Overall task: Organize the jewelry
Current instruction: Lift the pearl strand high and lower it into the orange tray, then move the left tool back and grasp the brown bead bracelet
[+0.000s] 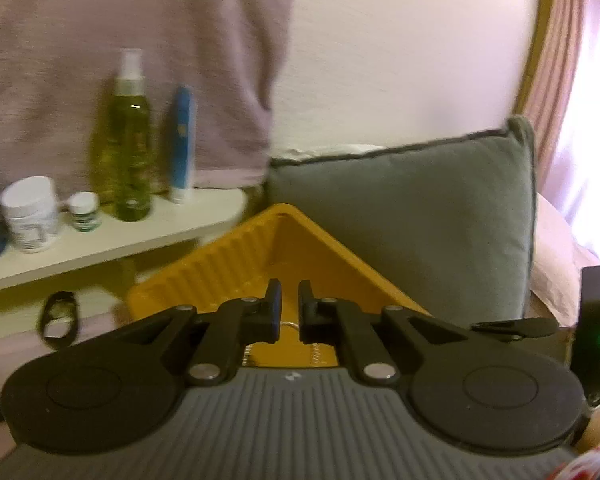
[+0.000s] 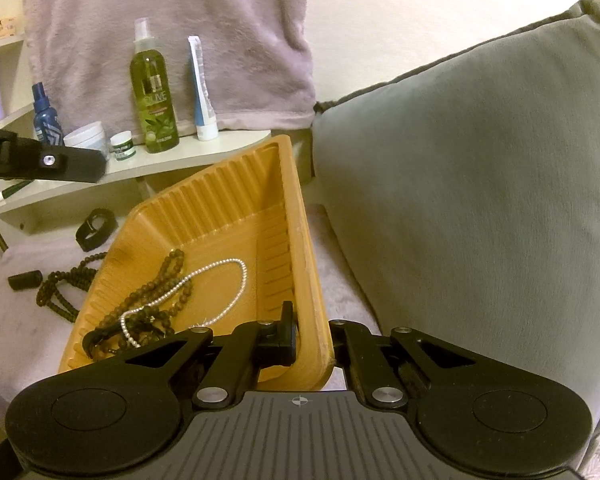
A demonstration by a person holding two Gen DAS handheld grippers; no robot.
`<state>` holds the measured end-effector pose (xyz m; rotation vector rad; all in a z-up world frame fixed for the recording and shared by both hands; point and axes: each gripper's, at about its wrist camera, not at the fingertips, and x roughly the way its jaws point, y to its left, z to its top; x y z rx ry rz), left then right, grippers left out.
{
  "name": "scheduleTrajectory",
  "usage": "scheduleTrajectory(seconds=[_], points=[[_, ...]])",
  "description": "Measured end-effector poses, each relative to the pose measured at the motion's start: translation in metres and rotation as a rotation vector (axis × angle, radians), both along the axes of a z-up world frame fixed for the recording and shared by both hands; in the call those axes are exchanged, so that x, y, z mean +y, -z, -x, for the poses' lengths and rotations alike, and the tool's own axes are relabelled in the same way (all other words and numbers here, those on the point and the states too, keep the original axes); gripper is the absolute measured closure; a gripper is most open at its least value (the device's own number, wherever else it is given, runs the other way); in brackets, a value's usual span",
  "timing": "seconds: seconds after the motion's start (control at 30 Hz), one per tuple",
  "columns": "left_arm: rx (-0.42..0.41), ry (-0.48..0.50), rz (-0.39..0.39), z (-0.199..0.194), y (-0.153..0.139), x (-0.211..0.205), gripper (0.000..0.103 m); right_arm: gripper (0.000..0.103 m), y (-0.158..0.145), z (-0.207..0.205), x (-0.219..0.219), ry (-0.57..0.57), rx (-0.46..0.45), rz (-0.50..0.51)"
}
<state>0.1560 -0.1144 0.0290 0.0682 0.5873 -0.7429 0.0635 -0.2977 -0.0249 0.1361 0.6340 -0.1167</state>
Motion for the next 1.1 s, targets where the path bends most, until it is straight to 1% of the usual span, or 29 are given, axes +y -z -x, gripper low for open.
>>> scheduleTrajectory(seconds=[0.33,0.63,0.7,0.77,0.83,0.93,1.03,1.1], points=[[-0.049,-0.227,-0.006,-0.004,-0.002,0.065,0.095,0.098,0.0,0.0,0.0,0.0,0.001,0.002],[-0.046,-0.417,-0.054,0.002,0.019,0.119,0.094,0.098,0.001,0.0,-0.001,-0.003,0.004,0.007],[-0.045,-0.459,-0.07,0.004,0.025,0.13,0.091,0.098,0.001,0.0,-0.001,-0.003,0.004,0.008],[-0.027,-0.498,-0.074,0.005,0.032,0.143,0.09,0.098,0.001,0.0,0.0,-0.004,0.004,0.009],[-0.012,-0.528,-0.073,0.008,0.038,0.155,0.09,0.098,0.002,-0.001,0.0,-0.004,0.004,0.01],[-0.003,-0.563,-0.096,0.01,0.047,0.167,0.09,0.098,0.002,0.0,0.001,-0.005,0.005,0.012],[0.013,-0.574,-0.102,0.009,0.055,0.172,0.089,0.098,0.002,0.0,0.002,-0.007,0.005,0.016],[0.006,-0.575,-0.123,0.007,0.061,0.171,0.089,0.098,0.002,0.001,0.002,-0.008,0.005,0.019]])
